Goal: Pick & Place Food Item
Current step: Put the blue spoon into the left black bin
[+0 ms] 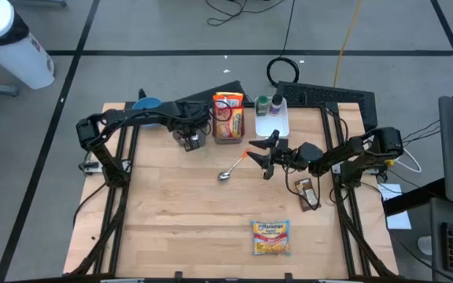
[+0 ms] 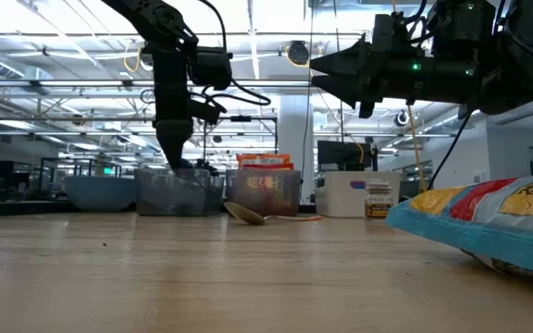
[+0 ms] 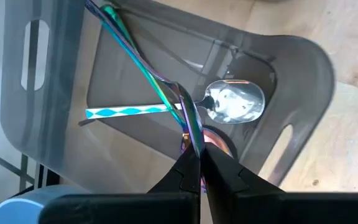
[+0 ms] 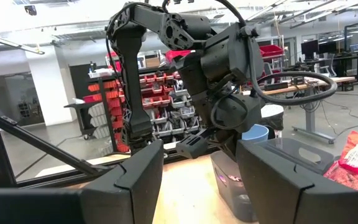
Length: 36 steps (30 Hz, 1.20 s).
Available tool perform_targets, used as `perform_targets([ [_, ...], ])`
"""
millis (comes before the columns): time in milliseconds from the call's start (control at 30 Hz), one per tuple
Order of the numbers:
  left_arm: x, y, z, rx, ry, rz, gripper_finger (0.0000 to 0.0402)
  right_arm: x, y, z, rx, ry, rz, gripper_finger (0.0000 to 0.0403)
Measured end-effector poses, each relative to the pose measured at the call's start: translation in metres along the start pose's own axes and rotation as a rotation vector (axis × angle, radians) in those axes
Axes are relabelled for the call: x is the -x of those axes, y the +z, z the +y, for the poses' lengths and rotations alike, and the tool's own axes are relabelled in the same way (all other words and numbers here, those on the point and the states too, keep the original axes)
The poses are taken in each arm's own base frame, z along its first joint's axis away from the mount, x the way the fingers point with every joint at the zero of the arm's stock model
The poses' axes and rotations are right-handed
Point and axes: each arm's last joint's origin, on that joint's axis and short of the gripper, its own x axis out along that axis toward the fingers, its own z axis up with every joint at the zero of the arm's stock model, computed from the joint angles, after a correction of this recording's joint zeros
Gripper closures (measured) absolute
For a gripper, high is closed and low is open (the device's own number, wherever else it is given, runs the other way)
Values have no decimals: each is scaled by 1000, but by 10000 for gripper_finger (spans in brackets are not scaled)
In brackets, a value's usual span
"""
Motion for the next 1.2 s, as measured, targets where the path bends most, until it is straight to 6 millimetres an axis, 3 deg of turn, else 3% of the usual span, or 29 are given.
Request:
perform_targets([
  [533, -22, -12, 5, 14, -64, 5, 395, 0, 0, 0, 0, -2, 0, 206],
  [967, -24, -13, 7, -8, -74, -2, 374, 0, 0, 0, -7, -3, 0, 206],
  [1200, -24, -13, 7, -35, -74, 0, 321, 0, 0, 0, -7, -4, -1, 206],
])
